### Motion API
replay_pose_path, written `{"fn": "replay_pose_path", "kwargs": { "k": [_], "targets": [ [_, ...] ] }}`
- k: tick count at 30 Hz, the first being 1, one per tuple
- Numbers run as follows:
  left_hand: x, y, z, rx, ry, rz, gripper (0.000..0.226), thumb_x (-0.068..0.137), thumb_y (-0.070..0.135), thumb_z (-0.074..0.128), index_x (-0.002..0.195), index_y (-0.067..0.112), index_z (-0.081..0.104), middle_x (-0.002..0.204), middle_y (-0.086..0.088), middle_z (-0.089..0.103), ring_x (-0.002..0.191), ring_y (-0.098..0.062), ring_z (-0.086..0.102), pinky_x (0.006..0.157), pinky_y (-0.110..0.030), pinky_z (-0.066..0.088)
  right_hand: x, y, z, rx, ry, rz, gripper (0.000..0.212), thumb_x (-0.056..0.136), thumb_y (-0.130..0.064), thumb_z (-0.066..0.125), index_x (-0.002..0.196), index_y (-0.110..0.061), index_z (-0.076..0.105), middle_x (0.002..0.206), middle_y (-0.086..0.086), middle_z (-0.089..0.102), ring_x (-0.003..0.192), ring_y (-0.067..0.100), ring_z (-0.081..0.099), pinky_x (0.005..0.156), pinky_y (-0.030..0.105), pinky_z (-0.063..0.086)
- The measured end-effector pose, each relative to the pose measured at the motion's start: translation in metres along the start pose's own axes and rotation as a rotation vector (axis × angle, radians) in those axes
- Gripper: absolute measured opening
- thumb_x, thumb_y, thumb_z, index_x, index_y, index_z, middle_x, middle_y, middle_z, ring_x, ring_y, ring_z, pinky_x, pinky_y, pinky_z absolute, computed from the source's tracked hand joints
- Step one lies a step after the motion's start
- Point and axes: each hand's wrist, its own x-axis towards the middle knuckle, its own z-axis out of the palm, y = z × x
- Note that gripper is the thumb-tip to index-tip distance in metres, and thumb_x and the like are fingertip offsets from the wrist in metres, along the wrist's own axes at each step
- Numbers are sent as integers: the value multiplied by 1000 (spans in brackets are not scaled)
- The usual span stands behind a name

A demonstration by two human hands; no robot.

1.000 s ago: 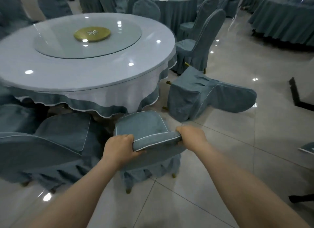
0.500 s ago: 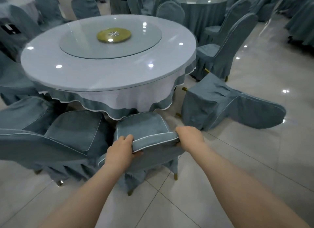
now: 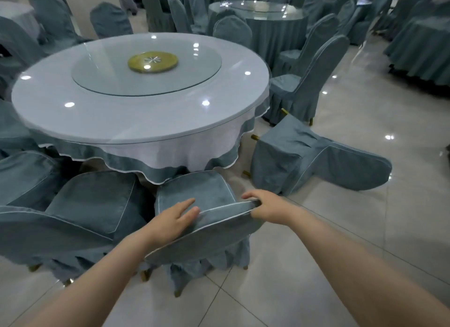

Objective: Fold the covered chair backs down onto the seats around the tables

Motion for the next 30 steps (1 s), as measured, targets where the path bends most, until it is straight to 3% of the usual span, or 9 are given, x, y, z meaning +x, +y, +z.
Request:
{"fn": "replay_pose_path", "kwargs": {
  "k": [4,9,14,19,22,30],
  "targets": [
    [22,33,-16,-10,143,89,66,94,50,39,150,20,19,155,5,23,141,-11,23,113,-25,16,3,10,-25,-26,191,4,59,79,-15,55,136,-26,45,154,-4,28,138,15,32,107,25,28],
    [51,85,-19,80,165,218,68,94,51,41,151,26,13,155,9,19,141,-9,21,110,-25,18,-3,45,-59,-58,319,56,62,83,-19,57,142,-23,40,155,0,27,141,15,27,109,24,22],
    [96,158,6,244,155,245,72,94,38,50,151,26,8,158,4,15,142,-18,24,112,-35,26,-19,102,-127,-166,212,147,59,84,-17,52,141,-23,40,148,0,40,134,20,39,109,30,33],
    [129,241,50,167,169,223,76,92,38,54,151,24,8,157,2,20,139,-19,30,111,-39,31,-47,168,-213,-260,238,148,58,84,-20,50,141,-25,41,145,-4,44,132,17,41,104,28,34],
    [145,287,81,166,166,216,78,92,36,54,151,24,5,158,1,13,142,-21,23,114,-43,26,-63,216,-258,-273,260,146,57,86,-26,52,142,-27,39,146,-6,43,132,16,41,103,28,35],
    [198,358,138,264,138,174,71,97,32,46,151,21,2,159,1,2,145,-15,8,118,-39,12,-61,341,-332,-335,244,224,61,92,-36,53,147,-21,31,152,-2,33,137,20,34,108,32,29]
  ]
}}
